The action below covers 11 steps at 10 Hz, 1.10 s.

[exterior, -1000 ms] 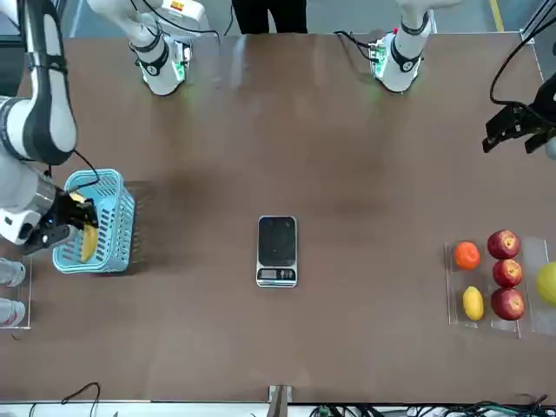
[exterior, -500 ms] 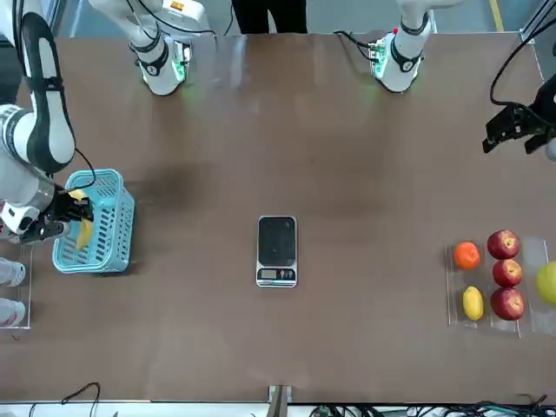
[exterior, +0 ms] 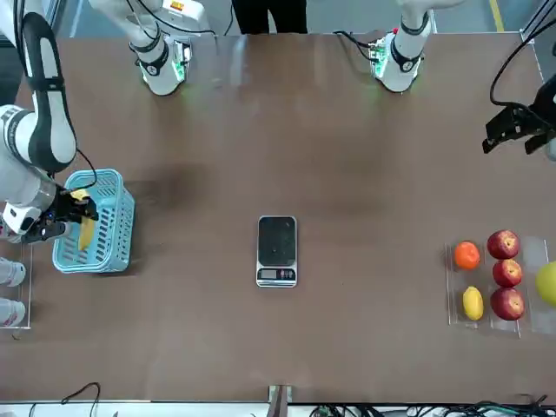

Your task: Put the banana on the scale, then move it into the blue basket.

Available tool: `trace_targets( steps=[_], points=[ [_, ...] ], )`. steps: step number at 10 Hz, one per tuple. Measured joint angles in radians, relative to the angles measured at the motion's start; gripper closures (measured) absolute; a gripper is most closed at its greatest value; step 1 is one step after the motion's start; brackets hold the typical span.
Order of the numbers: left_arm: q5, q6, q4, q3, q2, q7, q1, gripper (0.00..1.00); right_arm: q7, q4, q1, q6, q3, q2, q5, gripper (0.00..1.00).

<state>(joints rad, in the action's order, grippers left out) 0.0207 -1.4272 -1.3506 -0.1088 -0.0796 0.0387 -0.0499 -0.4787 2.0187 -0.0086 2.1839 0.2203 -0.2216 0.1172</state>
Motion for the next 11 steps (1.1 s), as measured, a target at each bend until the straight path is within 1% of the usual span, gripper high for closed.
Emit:
trace_targets(
  steps=[1, 2, 3, 5, 7, 8, 10, 11],
  points=[
    [0.000, 0.000, 0.000, 0.000, 0.000, 0.000, 0.000, 0.00, 0.005, -0.008, 0.000, -0.004, 0.000, 0.000, 0.000, 0.20],
    [0.000, 0.000, 0.000, 0.000, 0.000, 0.000, 0.000, 0.00, 0.016, -0.028, 0.000, -0.030, 0.000, 0.002, 0.000, 0.04],
    [0.000, 0.000, 0.000, 0.000, 0.000, 0.000, 0.000, 0.00, 0.040, -0.066, 0.000, -0.072, -0.001, 0.006, 0.001, 0.00],
    [0.000, 0.000, 0.000, 0.000, 0.000, 0.001, 0.000, 0.00, 0.168, -0.163, 0.021, -0.182, -0.008, 0.030, -0.005, 0.00],
    [0.000, 0.000, 0.000, 0.001, 0.000, 0.001, 0.000, 0.00, 0.377, -0.273, 0.121, -0.322, -0.017, 0.083, -0.104, 0.00],
    [0.000, 0.000, 0.000, 0.001, 0.000, 0.000, -0.001, 0.00, 0.429, -0.338, 0.164, -0.419, -0.020, 0.112, -0.126, 0.00],
    [0.000, 0.000, 0.000, 0.002, 0.000, 0.000, -0.001, 0.00, 0.440, -0.471, 0.175, -0.598, -0.019, 0.157, -0.134, 0.00],
    [0.000, 0.000, 0.000, 0.003, 0.000, 0.000, -0.001, 0.00, 0.440, -0.507, 0.173, -0.645, -0.014, 0.181, -0.134, 0.00]
  ],
)
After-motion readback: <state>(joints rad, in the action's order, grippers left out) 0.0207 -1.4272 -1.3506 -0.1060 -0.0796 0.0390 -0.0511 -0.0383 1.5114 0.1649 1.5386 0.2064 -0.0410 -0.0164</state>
